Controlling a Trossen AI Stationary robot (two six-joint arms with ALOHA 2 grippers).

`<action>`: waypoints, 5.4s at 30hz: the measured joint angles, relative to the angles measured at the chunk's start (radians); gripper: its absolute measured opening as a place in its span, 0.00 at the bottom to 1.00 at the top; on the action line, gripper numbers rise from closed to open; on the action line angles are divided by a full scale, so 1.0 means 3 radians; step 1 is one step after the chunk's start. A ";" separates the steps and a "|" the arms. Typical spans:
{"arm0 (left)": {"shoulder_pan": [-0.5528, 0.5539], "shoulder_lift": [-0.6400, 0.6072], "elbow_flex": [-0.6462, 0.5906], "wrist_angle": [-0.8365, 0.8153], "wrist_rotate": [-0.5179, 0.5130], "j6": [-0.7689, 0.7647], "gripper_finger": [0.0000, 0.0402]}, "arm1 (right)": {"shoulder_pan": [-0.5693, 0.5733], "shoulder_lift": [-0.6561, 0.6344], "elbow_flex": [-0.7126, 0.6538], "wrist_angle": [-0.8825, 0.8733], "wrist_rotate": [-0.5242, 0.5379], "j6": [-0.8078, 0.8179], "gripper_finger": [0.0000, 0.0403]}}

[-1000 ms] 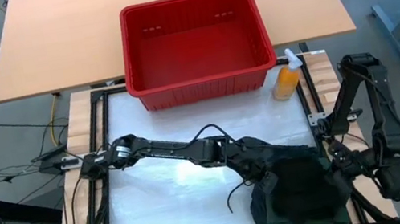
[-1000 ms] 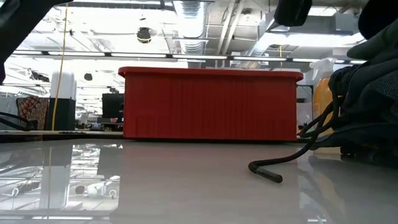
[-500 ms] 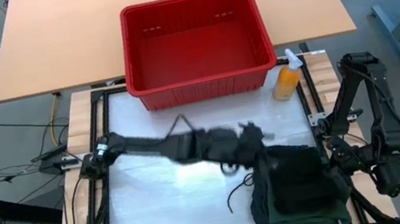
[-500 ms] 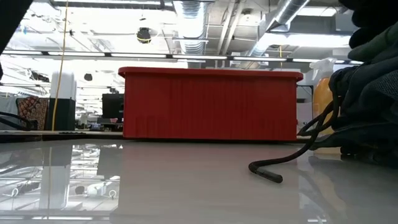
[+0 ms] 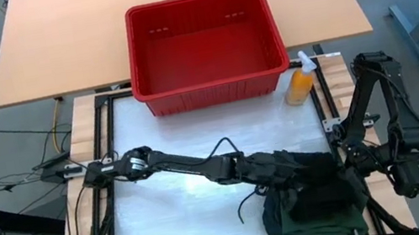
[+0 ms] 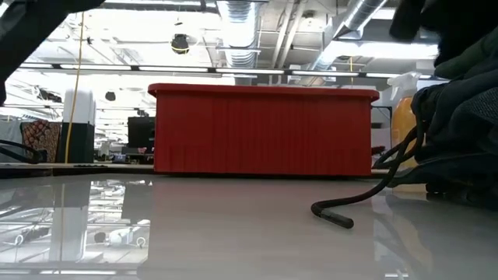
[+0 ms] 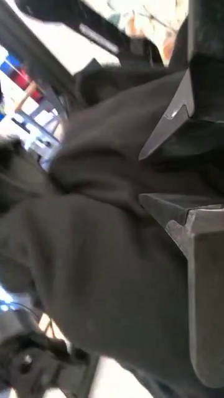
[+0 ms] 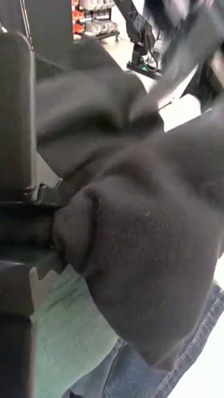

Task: Fold laundry
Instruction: Stack the folded black shirt on top of the folded green shirt

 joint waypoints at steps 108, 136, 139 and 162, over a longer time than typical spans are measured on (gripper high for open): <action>0.0134 0.0982 0.0139 0.0929 0.0079 0.0010 0.13 | -0.0487 0.1975 0.0871 0.0518 -0.0211 -0.2137 0.15; 0.0351 0.0125 0.0119 0.0363 0.1105 0.0371 0.05 | -0.0530 0.1839 0.0868 -0.0062 -0.0128 -0.2434 0.04; 0.0200 0.0054 0.0127 0.0367 0.1126 0.0606 0.03 | -0.0552 0.1758 0.0891 -0.0111 -0.0086 -0.2436 0.05; 0.0123 0.0071 0.0123 -0.0441 0.0660 0.0850 0.01 | -0.0515 0.1546 0.1834 0.0516 -0.0533 -0.3397 0.05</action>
